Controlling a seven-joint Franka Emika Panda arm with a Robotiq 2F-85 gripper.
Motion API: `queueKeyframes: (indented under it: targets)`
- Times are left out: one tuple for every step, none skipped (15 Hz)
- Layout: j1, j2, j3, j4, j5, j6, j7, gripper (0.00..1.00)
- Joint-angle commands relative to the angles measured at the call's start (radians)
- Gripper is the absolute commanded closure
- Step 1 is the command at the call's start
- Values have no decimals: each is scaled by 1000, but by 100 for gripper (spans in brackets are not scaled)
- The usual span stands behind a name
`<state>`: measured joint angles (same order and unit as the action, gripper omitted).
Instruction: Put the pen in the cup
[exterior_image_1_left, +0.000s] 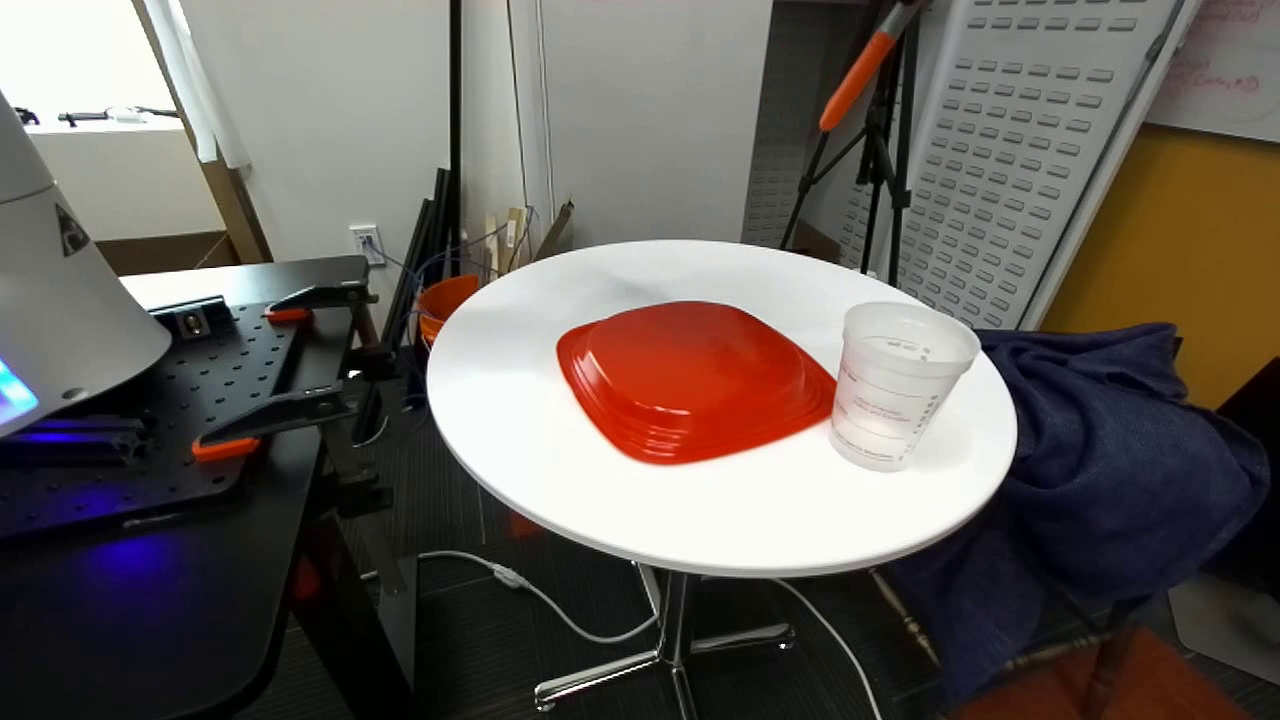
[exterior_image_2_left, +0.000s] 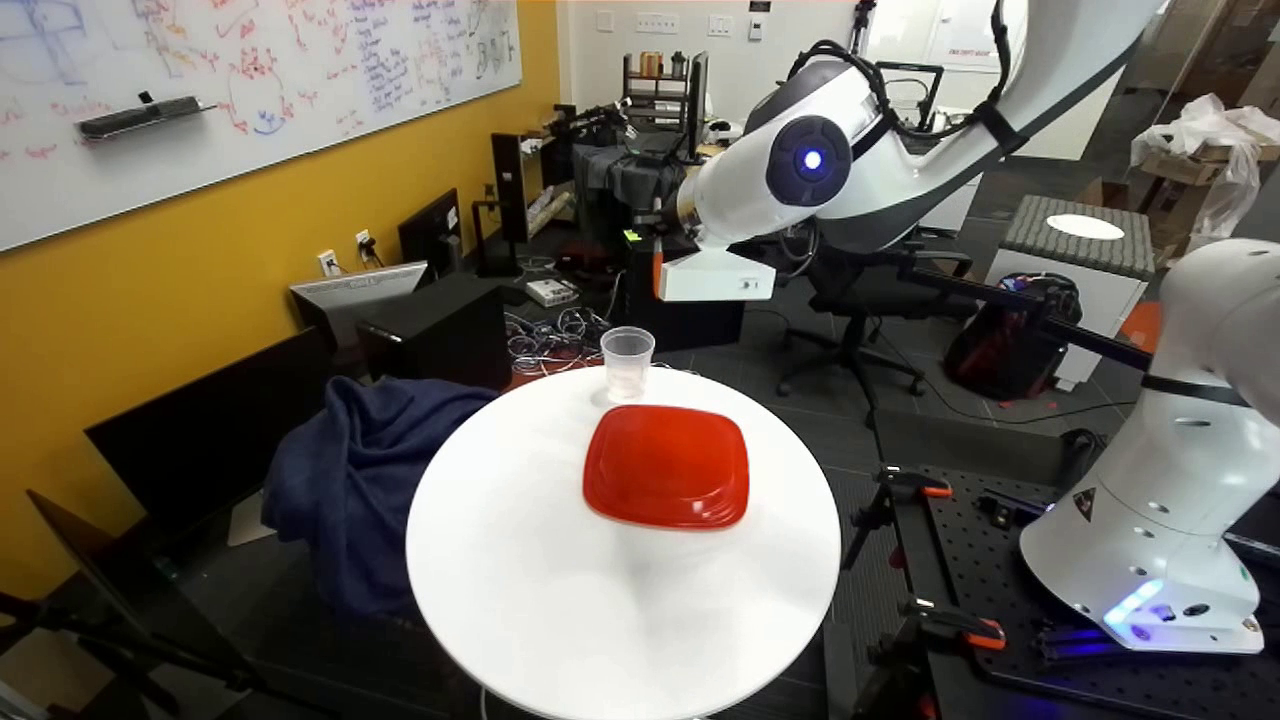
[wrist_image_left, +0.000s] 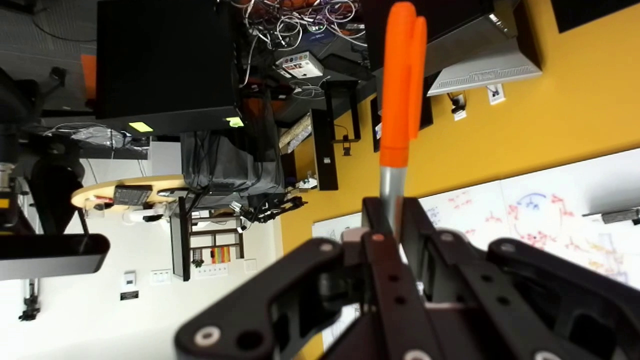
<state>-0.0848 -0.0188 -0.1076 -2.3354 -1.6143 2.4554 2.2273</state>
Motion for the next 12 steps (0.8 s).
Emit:
queueKeyframes:
  targets:
    - [-11,77,-3,65,-62,-36,82,97]
    - [-14,94,-5,77,-72,-36,94,97]
    - [-18,111,-6,90,-80,-33,104,97]
    - [-21,127,-7,103,-86,-35,113,97]
    - [-25,144,-7,115,-91,-33,118,97]
    - [-28,161,-8,129,-92,-32,124,97]
    - [-33,178,-8,143,-94,-26,124,97]
    - [-37,192,-8,155,-93,-23,124,97]
    - [-40,207,-8,168,-90,-19,121,97]
    - [-43,222,-7,181,-91,-16,122,97]
    - [-46,236,-7,193,-88,-15,119,97]
    - [-48,251,-6,206,-87,-14,117,97]
